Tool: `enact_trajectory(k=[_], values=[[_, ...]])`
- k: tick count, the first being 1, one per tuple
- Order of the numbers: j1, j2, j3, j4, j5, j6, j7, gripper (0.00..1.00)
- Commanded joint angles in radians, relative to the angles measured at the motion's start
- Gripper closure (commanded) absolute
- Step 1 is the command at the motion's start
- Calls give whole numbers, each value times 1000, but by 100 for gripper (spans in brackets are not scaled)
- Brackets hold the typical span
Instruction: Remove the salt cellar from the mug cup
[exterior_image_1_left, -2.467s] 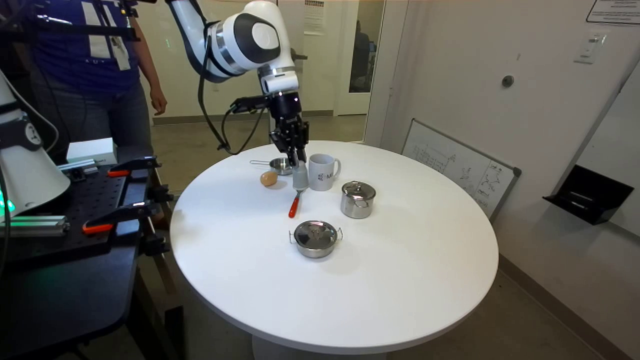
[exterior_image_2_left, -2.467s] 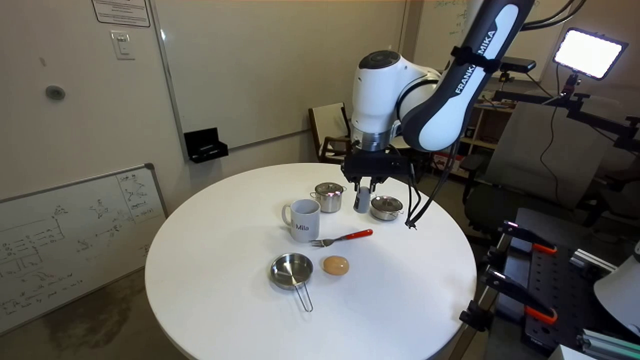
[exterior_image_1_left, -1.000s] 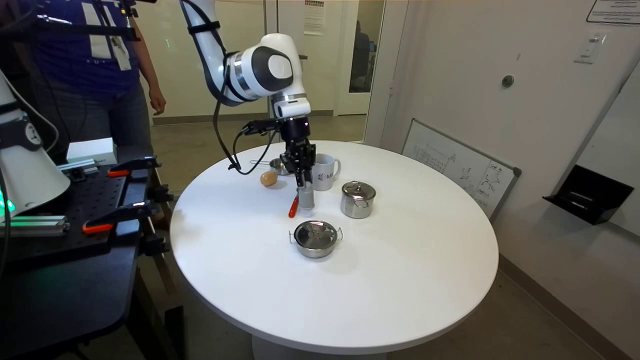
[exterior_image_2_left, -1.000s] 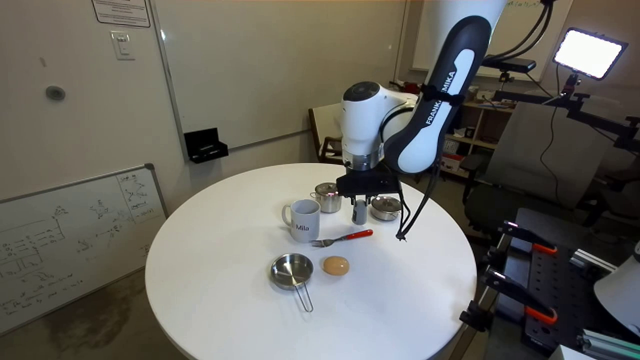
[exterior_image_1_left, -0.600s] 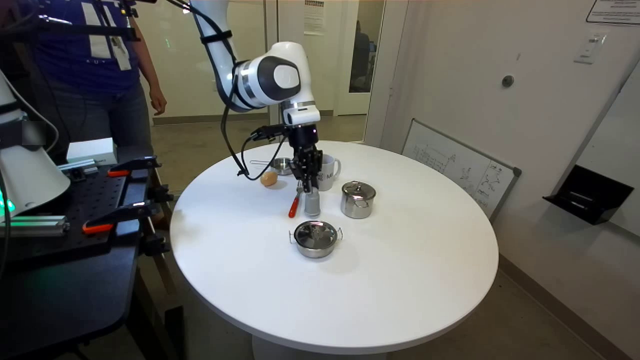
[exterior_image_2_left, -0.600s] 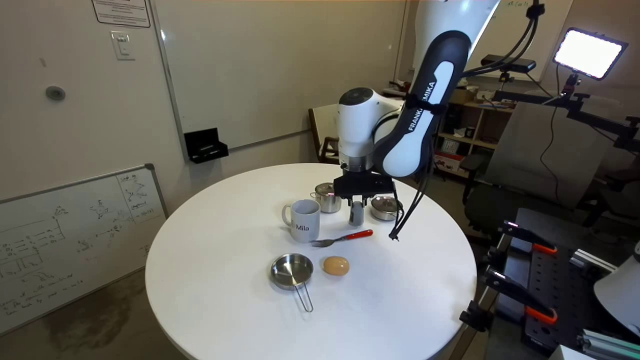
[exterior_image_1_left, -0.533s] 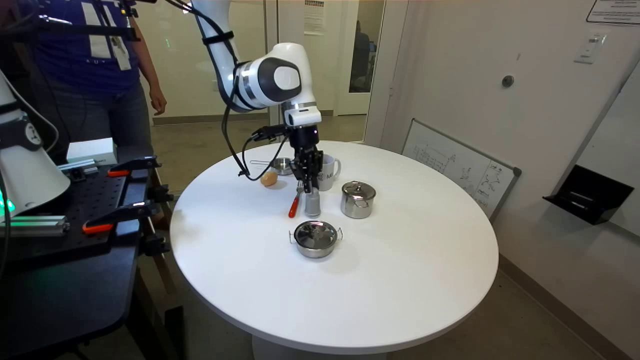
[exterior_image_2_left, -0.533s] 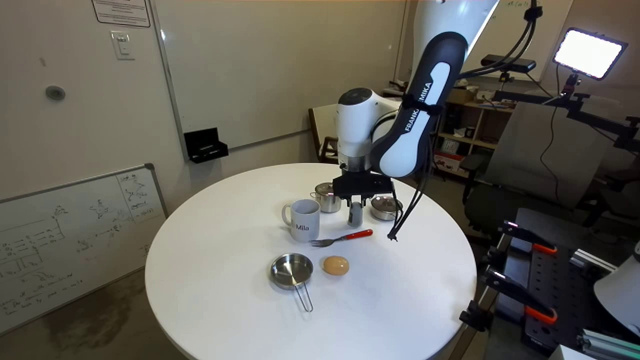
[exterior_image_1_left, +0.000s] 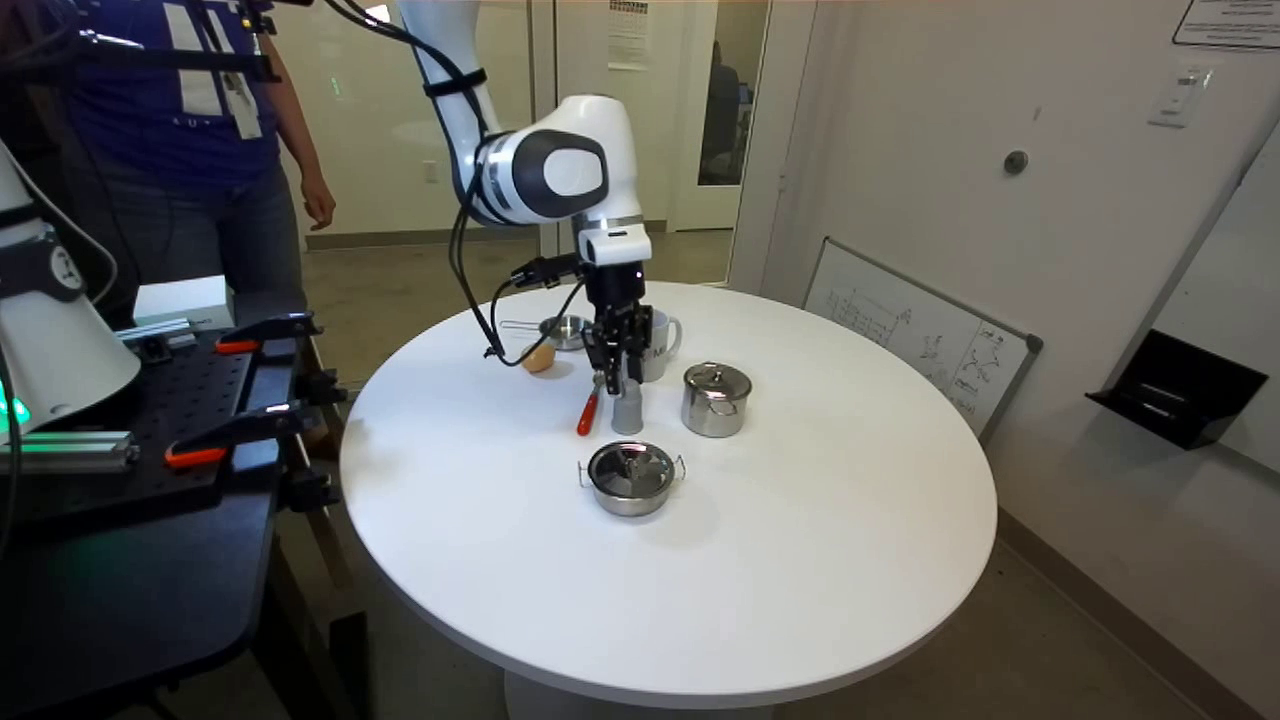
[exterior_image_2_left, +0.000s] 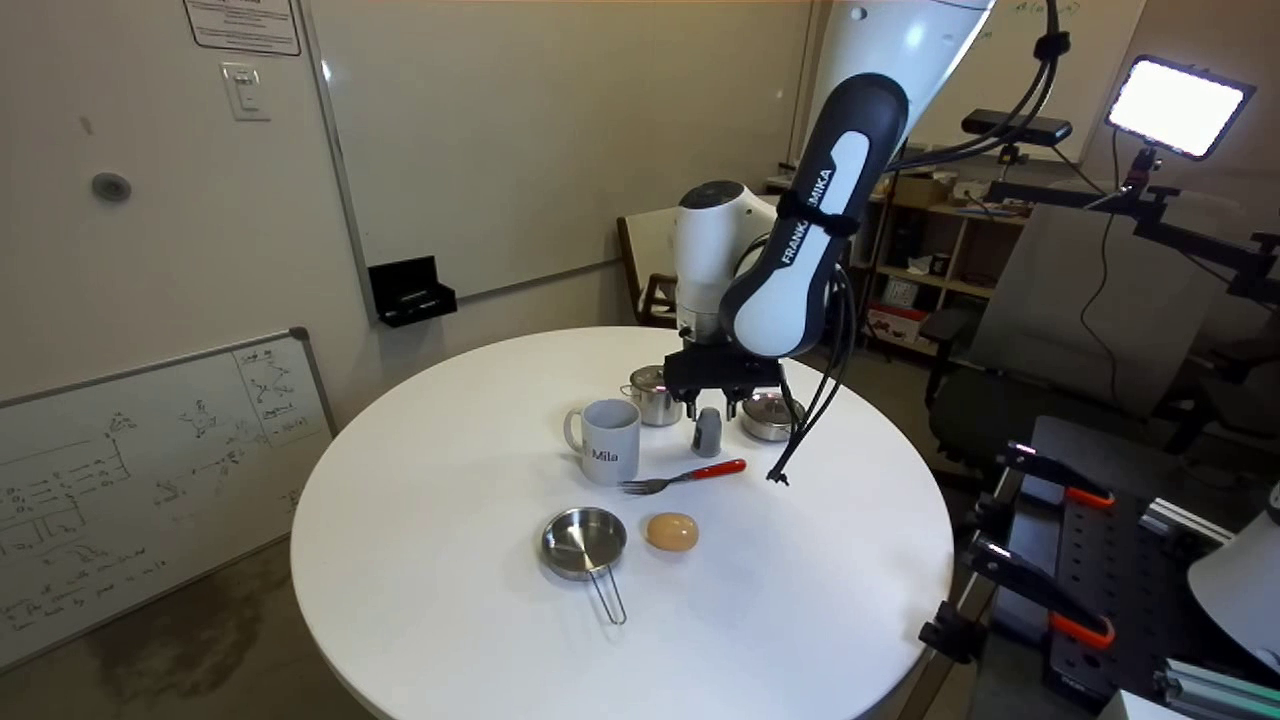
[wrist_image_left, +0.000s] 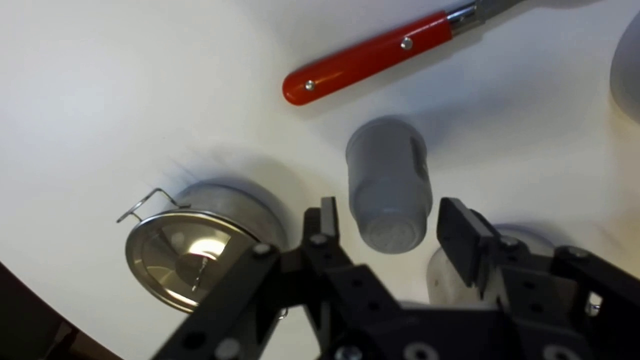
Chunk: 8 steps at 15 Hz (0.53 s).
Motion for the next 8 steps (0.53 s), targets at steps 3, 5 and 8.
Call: enact_trajectory(k=[3, 5, 8], values=[[10, 22, -13, 18, 86, 14, -65, 1], [34, 9, -36, 14, 84, 11, -61, 0], [91, -28, -99, -1, 64, -3, -45, 0]])
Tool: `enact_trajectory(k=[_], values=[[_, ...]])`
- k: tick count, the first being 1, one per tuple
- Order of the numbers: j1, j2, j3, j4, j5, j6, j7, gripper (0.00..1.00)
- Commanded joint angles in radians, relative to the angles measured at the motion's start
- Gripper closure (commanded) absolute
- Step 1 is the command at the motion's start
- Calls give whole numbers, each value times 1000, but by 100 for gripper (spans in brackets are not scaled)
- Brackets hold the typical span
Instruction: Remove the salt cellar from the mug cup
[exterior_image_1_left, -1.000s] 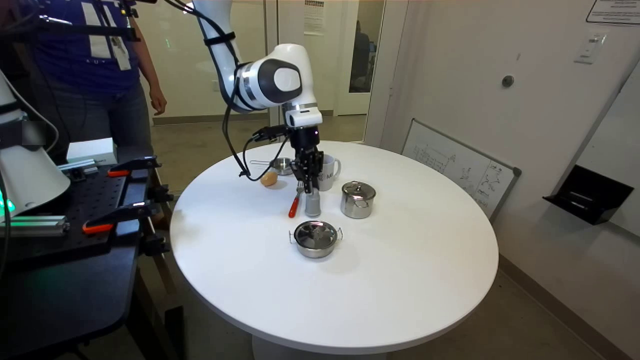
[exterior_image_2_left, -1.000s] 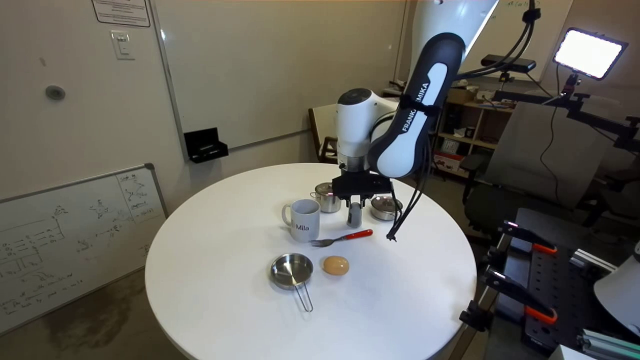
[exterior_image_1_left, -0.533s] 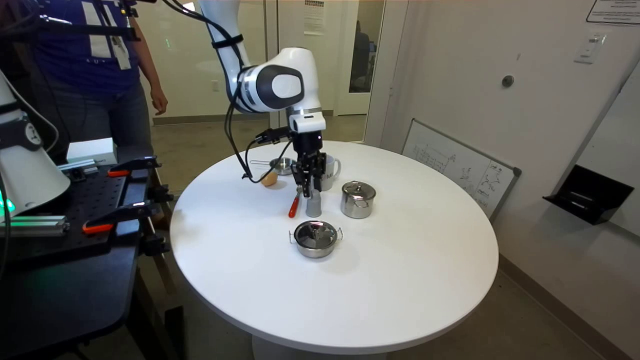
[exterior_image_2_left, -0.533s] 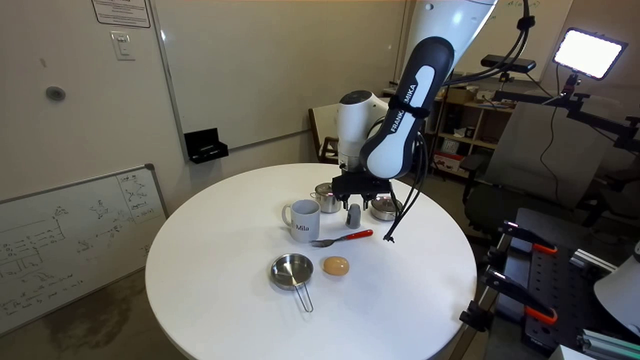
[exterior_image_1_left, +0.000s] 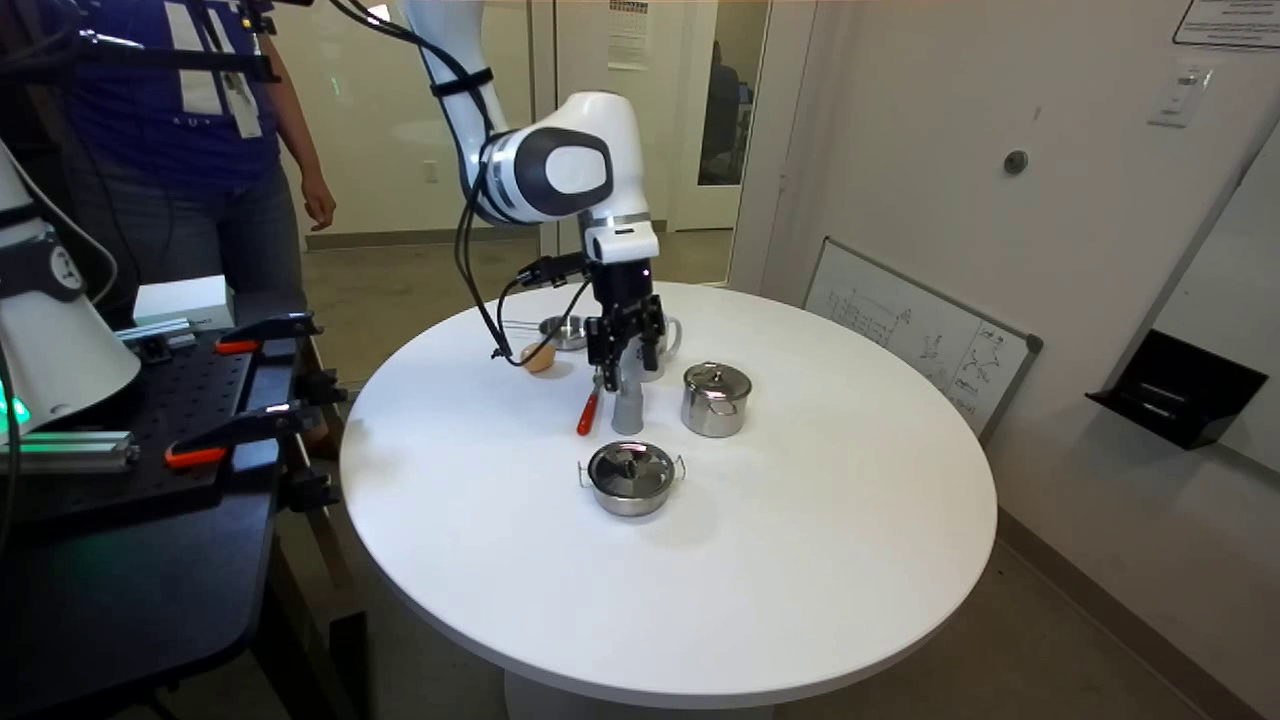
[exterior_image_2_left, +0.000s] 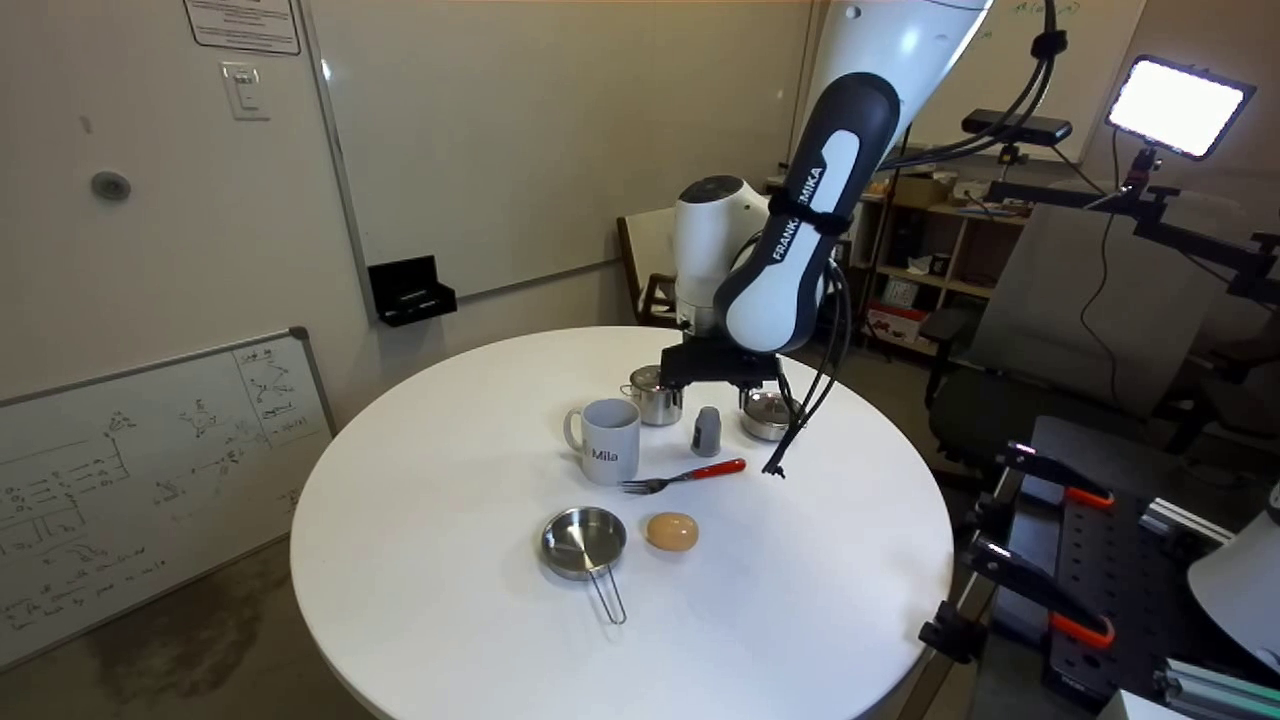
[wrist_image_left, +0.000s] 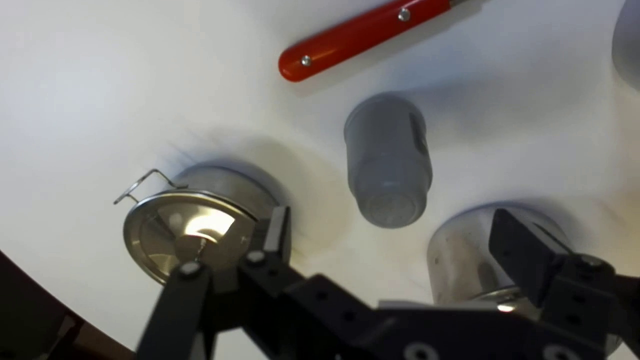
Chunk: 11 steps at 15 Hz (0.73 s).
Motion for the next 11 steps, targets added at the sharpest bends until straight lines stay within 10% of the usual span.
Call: enact_trajectory(k=[1, 11], values=[[32, 1, -31, 1, 36, 1, -27, 0], [41, 5, -40, 0, 38, 0, -26, 0]])
